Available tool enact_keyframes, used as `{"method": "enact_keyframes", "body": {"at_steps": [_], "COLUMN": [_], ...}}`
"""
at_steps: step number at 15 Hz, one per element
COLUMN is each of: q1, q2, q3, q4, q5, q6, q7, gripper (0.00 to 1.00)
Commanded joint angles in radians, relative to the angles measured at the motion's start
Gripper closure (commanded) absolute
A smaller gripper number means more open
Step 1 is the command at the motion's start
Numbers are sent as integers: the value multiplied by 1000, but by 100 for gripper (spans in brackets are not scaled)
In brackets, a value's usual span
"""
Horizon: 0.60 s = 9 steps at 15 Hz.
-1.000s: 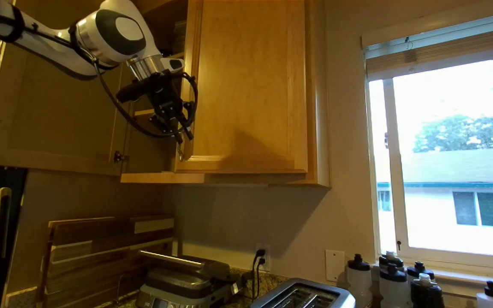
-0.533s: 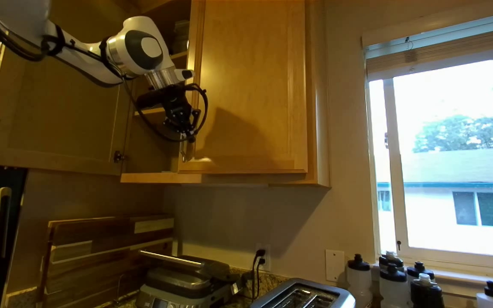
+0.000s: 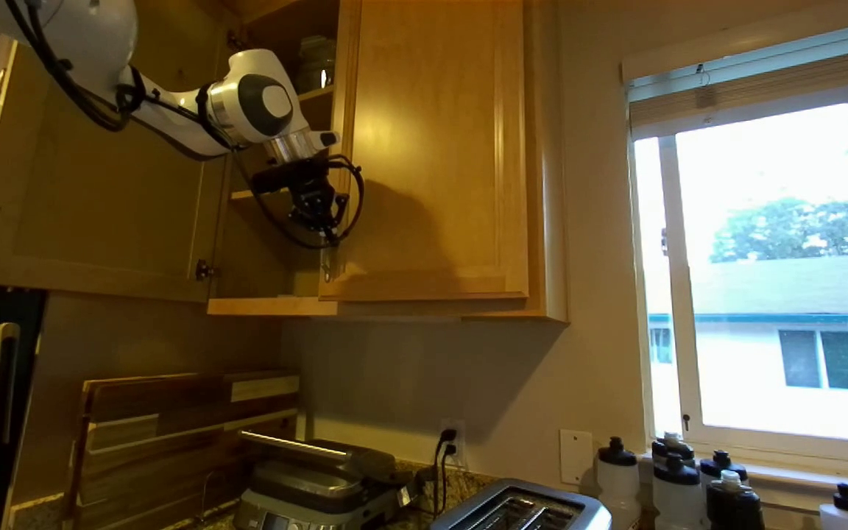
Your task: Close the top cabinet
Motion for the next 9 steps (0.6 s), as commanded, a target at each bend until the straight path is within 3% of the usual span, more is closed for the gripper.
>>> {"method": "enact_keyframes", "body": {"at_steps": [1,3,4,6,9], "q1": [6,5,2,-3,-6], "q2": [51,63,60,37,-5], "q3": [14,14,15,16,15], "q4": [65,76,75,45,-4], "q5": [-15,-18,-23,-45,-78], "q6": [18,6,-22,-56,-115], "q7": [7,8,16,20,22], "gripper": [97,97,72,69,51]}}
